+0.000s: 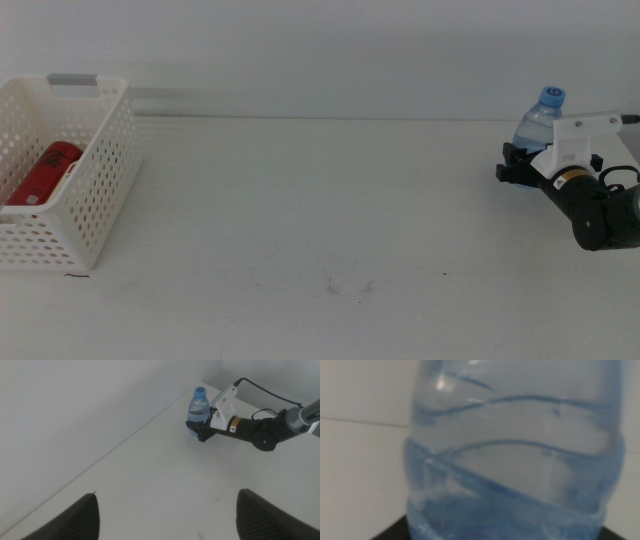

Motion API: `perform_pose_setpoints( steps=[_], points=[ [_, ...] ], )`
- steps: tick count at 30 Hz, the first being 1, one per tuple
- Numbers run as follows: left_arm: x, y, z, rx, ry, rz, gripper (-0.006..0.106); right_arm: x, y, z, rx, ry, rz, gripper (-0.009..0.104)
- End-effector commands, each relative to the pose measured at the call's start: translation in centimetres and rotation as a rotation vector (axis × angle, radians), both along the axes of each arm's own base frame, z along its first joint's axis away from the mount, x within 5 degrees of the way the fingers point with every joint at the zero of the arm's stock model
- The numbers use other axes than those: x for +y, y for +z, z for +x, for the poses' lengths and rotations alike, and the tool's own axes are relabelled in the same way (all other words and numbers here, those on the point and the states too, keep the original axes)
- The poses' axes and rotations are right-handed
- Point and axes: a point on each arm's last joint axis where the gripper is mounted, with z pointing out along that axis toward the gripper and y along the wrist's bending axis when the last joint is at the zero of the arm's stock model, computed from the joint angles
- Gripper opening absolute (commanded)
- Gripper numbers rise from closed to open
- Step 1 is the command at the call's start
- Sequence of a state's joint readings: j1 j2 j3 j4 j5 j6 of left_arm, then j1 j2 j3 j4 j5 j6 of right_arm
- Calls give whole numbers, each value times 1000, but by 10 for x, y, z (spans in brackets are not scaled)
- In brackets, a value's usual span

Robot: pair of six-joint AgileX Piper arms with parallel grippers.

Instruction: Use arms to grab the bottles and put them into the dustbin to the left of the table.

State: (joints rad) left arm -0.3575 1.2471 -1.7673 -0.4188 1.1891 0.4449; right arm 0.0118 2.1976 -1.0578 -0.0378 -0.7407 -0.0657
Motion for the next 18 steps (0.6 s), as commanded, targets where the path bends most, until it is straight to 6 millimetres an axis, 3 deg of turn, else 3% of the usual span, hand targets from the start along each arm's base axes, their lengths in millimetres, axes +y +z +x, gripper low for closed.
perform_pose_setpoints(
  steps=[1,2,5,11,15,18],
  points=[
    [0,3,0,-23,7,-16,94,7,8,6,-38,26,-15,23],
    [0,3,0,-28,10,-20,94,13,11,5,-46,41,-13,-3],
    [0,5,1,-47,18,-33,94,42,28,7,-75,94,21,-3],
    [0,6,2,-53,21,-37,94,153,53,11,-99,336,29,-3],
    [0,6,2,-53,21,-37,94,214,51,12,-105,449,36,-3],
    [0,6,2,-53,21,-37,94,239,42,17,-100,481,69,-3]
  ],
)
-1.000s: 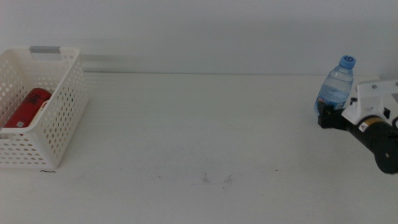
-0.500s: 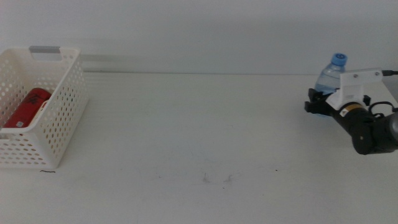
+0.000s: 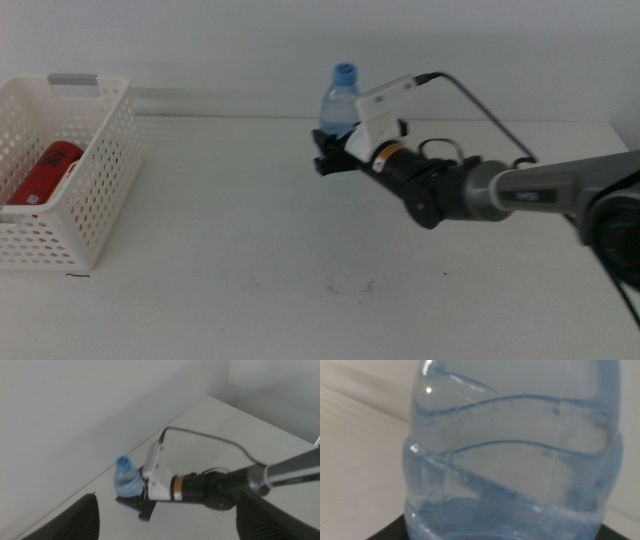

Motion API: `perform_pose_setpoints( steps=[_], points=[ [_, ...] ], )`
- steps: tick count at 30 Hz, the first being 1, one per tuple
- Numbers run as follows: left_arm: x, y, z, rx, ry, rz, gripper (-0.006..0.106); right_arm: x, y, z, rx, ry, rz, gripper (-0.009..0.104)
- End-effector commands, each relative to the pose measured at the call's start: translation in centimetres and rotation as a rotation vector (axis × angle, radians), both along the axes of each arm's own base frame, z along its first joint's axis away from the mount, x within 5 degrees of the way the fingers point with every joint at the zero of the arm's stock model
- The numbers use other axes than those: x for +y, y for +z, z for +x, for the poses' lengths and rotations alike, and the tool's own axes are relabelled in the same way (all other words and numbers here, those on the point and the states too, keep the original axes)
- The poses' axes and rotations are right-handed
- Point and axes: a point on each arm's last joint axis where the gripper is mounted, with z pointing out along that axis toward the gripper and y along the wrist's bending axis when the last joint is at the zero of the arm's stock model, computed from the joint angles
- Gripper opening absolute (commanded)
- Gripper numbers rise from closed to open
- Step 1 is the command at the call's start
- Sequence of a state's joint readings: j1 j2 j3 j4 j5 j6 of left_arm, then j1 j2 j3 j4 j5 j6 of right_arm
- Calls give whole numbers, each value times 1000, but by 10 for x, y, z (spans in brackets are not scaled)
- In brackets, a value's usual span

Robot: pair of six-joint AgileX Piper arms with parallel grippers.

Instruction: Use arms to grab the bottles and put them into the dustbin to the left of the table.

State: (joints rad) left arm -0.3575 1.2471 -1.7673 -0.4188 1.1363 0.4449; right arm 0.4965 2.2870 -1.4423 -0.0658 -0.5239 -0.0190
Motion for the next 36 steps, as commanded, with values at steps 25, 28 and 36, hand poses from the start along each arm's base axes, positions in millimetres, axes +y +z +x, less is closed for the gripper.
perform_pose_setpoints(
  steps=[25,28,36],
  points=[
    [0,2,-1,-12,3,-9,94,-43,206,-113,584,-61,-154,91],
    [0,2,-1,-12,3,-9,94,-67,263,-155,496,-36,-123,91],
    [0,2,-1,-12,3,-9,94,-105,326,-217,348,-15,-51,91]
  ],
)
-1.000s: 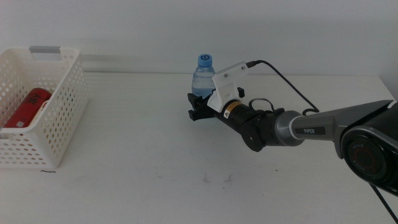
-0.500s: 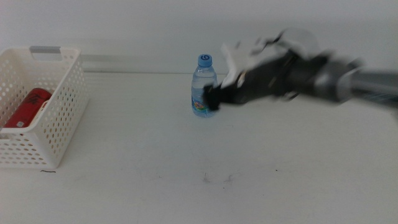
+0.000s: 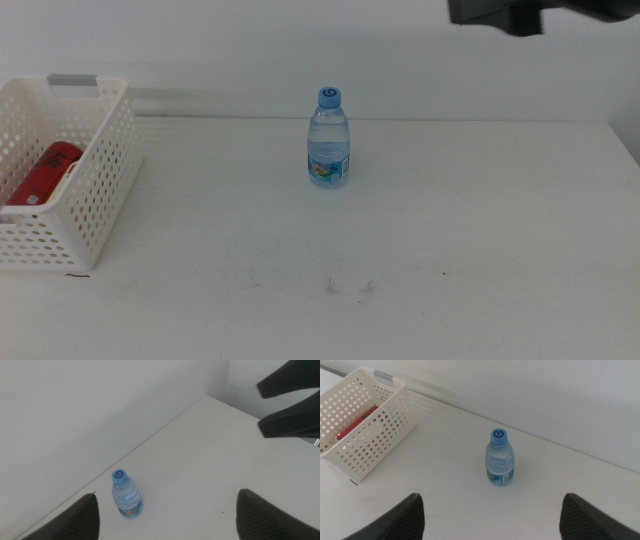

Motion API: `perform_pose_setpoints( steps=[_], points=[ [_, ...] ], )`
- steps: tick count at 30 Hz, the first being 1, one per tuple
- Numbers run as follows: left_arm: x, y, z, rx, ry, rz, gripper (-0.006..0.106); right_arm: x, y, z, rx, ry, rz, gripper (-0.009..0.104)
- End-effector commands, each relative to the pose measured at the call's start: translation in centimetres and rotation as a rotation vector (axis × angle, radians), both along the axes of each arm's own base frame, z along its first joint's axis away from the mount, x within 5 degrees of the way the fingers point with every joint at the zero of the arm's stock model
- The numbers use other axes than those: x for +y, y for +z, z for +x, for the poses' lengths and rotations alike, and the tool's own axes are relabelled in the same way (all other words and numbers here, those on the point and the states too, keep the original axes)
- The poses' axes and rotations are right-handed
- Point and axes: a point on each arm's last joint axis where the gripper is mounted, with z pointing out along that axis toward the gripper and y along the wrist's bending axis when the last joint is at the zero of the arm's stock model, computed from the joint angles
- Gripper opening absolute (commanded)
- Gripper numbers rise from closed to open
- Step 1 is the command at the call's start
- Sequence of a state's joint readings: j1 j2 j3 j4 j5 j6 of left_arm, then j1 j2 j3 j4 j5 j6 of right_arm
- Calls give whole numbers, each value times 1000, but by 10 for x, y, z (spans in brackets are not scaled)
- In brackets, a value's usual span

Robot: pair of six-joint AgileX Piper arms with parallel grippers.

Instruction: Use arms to grab the bottles and put them into the dustbin to the left of the table.

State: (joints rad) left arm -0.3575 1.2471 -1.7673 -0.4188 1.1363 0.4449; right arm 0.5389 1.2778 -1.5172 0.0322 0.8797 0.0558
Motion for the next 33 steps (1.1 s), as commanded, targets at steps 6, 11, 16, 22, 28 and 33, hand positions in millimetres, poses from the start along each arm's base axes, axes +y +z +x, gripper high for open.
perform_pose_setpoints(
  steps=[6,11,16,22,28,33],
  points=[
    [1,4,-2,-34,11,-18,94,-2,3,-5,-8,7,-6,91],
    [9,1,-2,-60,80,47,94,-2,3,-5,-8,7,-6,91],
    [-7,-50,1,-230,206,-51,94,-2,3,-5,-8,7,-6,91],
    [-22,-193,2,-259,160,-352,94,-2,3,-5,-8,7,-6,91],
    [-16,-285,20,-83,221,-296,94,-2,3,-5,-7,8,-5,91],
    [-21,-316,53,-161,189,-322,94,-2,3,-5,-7,8,-5,91]
  ],
)
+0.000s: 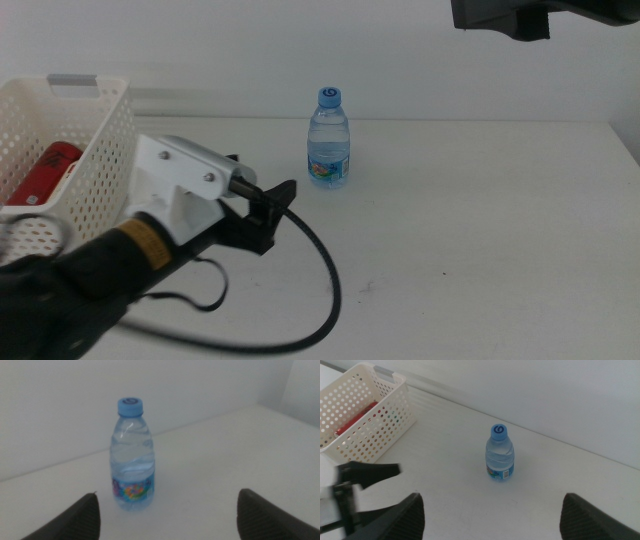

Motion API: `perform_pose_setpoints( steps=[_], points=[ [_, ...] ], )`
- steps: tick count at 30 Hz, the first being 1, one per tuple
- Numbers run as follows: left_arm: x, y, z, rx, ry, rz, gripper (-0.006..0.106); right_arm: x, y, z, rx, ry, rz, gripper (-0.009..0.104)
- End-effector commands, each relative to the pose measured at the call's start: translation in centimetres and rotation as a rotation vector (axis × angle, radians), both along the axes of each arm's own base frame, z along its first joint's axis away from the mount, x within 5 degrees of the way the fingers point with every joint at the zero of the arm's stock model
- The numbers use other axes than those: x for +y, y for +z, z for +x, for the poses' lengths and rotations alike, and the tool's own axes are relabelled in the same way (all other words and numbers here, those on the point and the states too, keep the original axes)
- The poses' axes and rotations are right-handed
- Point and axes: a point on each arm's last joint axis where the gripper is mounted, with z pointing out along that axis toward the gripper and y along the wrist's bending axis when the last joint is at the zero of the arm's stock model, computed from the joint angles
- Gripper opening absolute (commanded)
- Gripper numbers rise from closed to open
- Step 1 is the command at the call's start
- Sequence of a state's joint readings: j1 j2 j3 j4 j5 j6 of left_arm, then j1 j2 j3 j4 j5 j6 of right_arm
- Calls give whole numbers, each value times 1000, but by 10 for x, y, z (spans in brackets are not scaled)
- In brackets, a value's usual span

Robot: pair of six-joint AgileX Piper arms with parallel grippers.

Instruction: Use arms to grab the bottles and put them into the dustbin to the left of the table.

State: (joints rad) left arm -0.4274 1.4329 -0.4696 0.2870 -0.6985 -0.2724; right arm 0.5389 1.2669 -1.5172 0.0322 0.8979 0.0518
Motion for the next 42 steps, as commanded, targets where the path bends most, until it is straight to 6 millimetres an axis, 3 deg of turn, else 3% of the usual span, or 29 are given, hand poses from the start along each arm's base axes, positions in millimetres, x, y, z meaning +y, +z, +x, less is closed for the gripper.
perform_pose_setpoints(
  steps=[1,5,15,24,34,37,42],
  points=[
    [-6,-12,18,-56,-23,-51,94,0,2,-2,-12,5,2,91],
    [-24,-47,58,11,-26,-74,94,0,2,-2,-12,5,2,91],
    [-56,-93,136,23,-18,-52,94,0,2,-2,-12,5,2,91],
    [-72,-115,180,10,13,-60,94,0,2,-2,-12,5,2,91],
    [-81,-127,205,-17,33,-83,92,0,2,-2,-12,5,2,91],
    [-80,-128,206,16,52,-68,76,0,2,-1,-13,5,3,91],
    [-75,-101,197,107,60,-1,29,0,2,-1,-13,5,3,91]
  ],
)
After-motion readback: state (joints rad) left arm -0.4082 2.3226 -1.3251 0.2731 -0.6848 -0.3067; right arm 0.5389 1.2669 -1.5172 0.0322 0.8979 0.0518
